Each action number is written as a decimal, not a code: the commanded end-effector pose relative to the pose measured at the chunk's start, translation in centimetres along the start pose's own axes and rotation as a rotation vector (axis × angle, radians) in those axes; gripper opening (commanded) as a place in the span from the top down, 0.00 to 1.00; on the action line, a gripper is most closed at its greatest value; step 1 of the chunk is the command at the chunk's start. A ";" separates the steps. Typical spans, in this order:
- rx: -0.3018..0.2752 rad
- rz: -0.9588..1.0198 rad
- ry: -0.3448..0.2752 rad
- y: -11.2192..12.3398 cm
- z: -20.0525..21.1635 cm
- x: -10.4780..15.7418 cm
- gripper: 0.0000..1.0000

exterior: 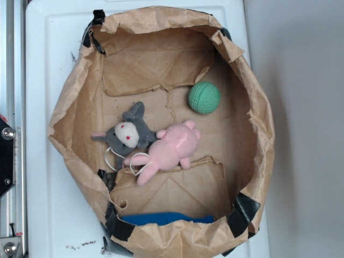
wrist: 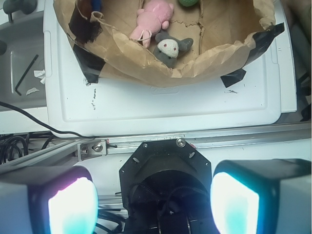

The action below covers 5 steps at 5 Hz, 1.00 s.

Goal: Grab the pink bunny.

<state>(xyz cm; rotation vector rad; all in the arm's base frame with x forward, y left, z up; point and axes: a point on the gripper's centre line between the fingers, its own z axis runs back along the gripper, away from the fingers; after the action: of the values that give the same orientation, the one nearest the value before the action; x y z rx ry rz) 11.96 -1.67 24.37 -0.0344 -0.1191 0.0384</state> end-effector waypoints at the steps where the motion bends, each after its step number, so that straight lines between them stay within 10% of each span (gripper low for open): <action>1: 0.000 0.000 0.000 0.0 0.0 0.0 0.00; 2: -0.006 0.066 0.002 -1.8 0.4 0.6 0.00; 5: 0.037 0.233 0.031 0.7 -5.4 13.6 0.00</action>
<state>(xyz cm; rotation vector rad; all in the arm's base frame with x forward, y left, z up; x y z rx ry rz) 25.92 -1.03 19.29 -0.0063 -0.0364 0.2607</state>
